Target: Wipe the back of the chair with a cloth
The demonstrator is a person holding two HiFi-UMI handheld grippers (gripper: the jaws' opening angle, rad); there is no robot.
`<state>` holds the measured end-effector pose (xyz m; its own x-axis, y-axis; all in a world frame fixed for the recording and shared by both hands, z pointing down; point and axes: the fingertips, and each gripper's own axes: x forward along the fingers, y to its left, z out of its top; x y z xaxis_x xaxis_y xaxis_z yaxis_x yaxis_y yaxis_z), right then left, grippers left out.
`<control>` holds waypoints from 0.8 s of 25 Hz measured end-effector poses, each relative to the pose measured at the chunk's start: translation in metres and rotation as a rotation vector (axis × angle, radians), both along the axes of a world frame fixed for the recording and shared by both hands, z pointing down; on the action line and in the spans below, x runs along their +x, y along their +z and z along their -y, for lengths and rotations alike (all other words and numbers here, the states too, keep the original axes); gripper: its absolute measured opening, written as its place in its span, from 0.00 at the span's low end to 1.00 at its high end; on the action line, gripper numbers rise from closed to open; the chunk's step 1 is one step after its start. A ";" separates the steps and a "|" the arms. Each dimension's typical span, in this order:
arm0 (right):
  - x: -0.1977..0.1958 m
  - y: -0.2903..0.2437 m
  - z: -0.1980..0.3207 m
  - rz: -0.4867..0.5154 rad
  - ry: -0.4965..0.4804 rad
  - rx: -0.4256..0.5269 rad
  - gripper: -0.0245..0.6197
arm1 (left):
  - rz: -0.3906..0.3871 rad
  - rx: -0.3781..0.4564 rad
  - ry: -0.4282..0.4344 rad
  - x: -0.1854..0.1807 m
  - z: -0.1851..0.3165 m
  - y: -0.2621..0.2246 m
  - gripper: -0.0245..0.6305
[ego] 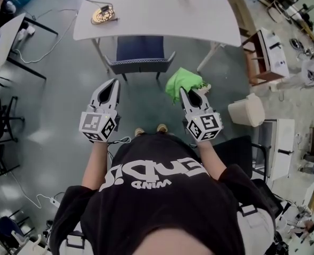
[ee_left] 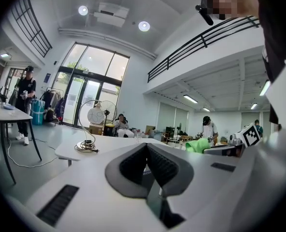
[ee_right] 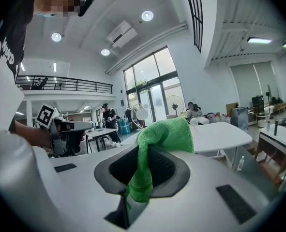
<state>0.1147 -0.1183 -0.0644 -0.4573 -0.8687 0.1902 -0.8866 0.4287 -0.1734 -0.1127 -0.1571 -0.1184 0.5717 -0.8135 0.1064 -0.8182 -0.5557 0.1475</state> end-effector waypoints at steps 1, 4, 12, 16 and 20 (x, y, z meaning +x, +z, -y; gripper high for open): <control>0.001 0.003 0.000 0.001 0.001 -0.003 0.11 | 0.004 0.000 -0.001 0.001 -0.001 0.003 0.04; 0.004 0.008 0.001 0.010 0.007 -0.012 0.11 | 0.008 -0.009 -0.009 0.002 -0.002 0.011 0.04; 0.007 0.010 0.001 0.020 -0.003 -0.017 0.11 | 0.003 0.002 -0.035 0.005 -0.002 0.013 0.04; 0.005 0.012 0.002 0.028 -0.010 -0.020 0.11 | 0.001 0.003 -0.047 0.003 -0.001 0.013 0.04; 0.003 0.010 0.006 0.021 -0.021 -0.016 0.11 | -0.003 0.004 -0.050 0.004 0.000 0.011 0.04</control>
